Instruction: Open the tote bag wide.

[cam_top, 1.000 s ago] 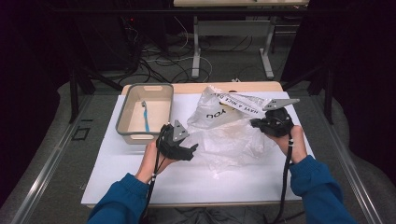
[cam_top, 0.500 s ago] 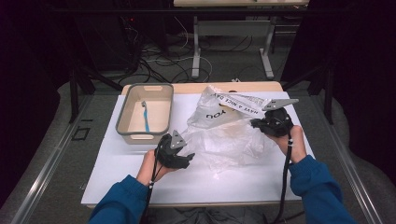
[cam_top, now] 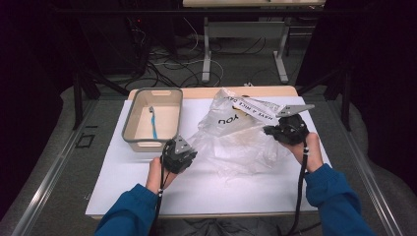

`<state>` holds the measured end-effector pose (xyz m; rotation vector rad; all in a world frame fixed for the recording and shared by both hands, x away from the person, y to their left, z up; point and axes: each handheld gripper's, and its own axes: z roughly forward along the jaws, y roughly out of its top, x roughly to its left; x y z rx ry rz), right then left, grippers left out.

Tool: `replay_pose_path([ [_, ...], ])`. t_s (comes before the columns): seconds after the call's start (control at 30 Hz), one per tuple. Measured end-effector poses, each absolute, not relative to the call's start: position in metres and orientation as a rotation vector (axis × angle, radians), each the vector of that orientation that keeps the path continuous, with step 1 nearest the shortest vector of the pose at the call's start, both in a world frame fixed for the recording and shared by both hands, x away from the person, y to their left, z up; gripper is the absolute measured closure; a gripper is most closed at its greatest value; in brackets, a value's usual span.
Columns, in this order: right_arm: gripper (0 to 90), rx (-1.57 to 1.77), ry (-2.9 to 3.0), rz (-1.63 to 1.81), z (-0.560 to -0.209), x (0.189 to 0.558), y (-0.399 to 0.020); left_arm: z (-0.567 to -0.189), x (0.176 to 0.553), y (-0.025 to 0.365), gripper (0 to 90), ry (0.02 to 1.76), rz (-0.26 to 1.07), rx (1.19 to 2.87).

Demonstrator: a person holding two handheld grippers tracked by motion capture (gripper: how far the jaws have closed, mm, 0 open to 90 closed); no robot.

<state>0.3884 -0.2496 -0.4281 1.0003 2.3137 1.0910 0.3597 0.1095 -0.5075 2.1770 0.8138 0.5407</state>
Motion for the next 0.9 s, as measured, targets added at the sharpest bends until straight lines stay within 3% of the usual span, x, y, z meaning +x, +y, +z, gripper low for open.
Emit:
replay_pose_path([
  [0.63, 90.0, 0.970, 2.300, 1.104, -0.418, 0.381, -0.251, -0.506, 0.382, 0.104, 83.0, 0.867, 0.598, 2.070],
  [0.9, 90.0, 0.982, 2.311, 1.093, -0.421, 0.382, -0.251, -0.510, 0.383, 0.102, 77.4, 0.837, 0.601, 2.088],
])
